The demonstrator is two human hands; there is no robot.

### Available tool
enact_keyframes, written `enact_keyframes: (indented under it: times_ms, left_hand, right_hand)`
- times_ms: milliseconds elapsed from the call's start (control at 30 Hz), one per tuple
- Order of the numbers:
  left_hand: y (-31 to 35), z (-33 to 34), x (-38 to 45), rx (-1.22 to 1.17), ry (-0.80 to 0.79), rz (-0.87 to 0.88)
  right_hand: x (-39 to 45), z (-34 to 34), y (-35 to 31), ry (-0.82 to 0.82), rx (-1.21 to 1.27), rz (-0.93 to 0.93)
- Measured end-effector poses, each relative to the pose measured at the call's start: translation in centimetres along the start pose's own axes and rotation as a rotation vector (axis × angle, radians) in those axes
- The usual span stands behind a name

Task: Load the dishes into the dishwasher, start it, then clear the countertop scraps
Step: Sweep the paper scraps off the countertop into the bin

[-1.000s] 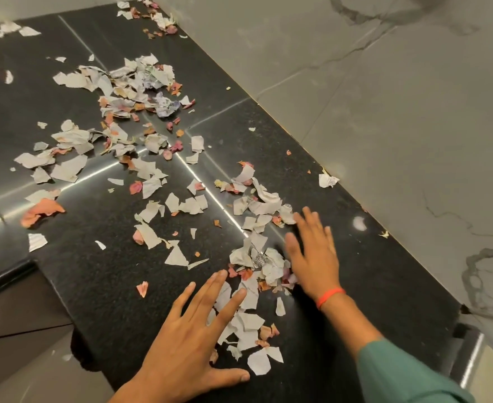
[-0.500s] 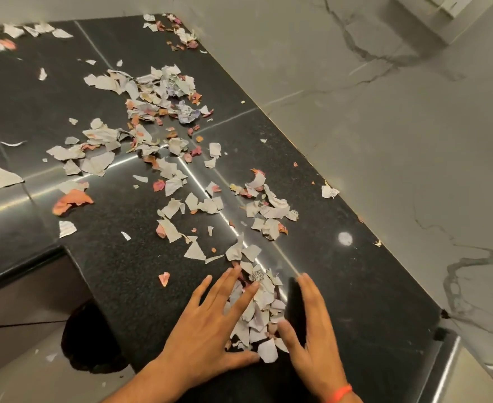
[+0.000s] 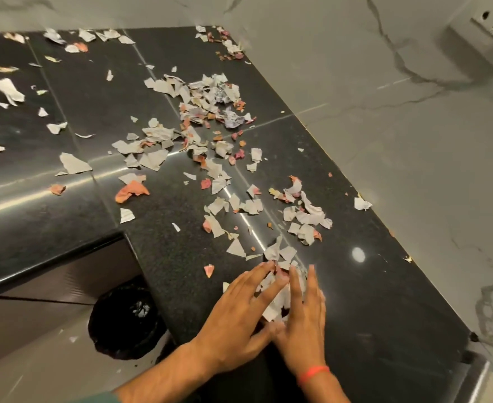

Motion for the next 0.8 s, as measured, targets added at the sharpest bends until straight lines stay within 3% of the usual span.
enact_keyframes:
  times_ms: [133, 267, 400, 467, 600, 800]
  left_hand:
    - [-2.2, -3.5, -0.1, 0.055, 0.182, -0.058]
    - [-8.4, -9.7, 1.4, 0.219, 0.405, -0.375]
    - [-13.8, -12.5, 3.4, 0.449, 0.326, -0.578]
    - [-14.9, -12.2, 4.6, 0.543, 0.263, -0.578]
    - [-13.9, -10.4, 6.2, 0.499, 0.208, -0.553]
    - [-9.1, -5.6, 5.7, 0.41, 0.054, -0.225]
  right_hand:
    - [4.7, 1.3, -1.9, 0.051, -0.085, -0.018]
    - [6.0, 1.2, -2.3, 0.067, -0.095, -0.025]
    - [5.9, 1.2, -2.2, 0.077, -0.084, -0.03]
    - [6.0, 1.1, -2.1, 0.082, -0.072, -0.032]
    - [6.0, 0.8, -1.9, 0.098, -0.048, -0.021]
    - [6.0, 0.9, -2.0, 0.103, -0.052, -0.028]
Point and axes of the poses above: each hand's wrist, its own x-axis towards the middle knuckle, its own z-axis out of the palm, y = z × x, the point moved 4 cm from there along x, towards the middle knuckle, and after that the axes turned 9 degrees about y, right-handed, at the moved point
